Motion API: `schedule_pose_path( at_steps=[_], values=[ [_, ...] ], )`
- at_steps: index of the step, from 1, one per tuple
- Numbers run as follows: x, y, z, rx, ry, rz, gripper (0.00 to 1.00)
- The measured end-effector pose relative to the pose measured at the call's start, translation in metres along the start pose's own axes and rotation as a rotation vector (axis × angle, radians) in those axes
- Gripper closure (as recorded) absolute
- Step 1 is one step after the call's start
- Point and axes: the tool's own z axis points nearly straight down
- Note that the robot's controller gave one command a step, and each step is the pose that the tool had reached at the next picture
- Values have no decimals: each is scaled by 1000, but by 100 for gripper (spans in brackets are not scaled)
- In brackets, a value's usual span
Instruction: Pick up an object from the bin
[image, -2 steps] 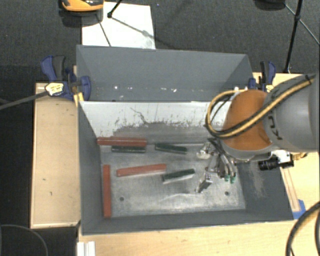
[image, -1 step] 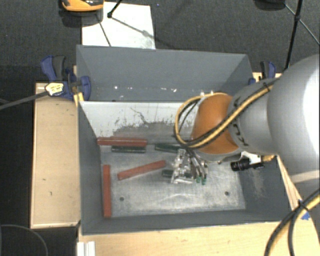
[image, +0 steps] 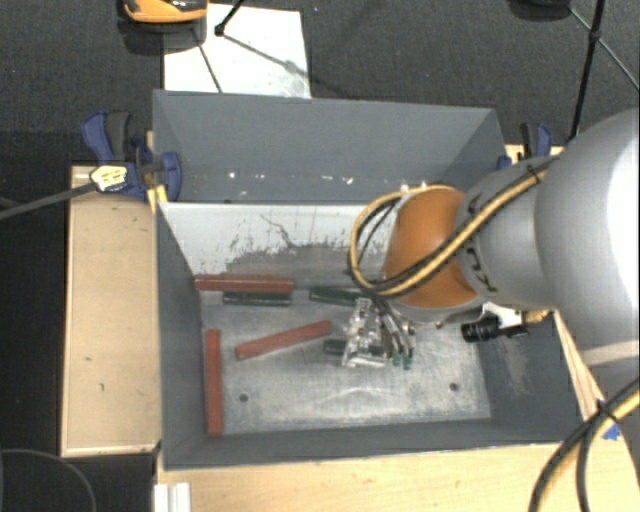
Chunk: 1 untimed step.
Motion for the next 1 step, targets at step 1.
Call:
schedule_pose_path(
  at_steps=[1],
  values=[
    [13, 2, -130, 4, 10, -40, 100]
  ],
)
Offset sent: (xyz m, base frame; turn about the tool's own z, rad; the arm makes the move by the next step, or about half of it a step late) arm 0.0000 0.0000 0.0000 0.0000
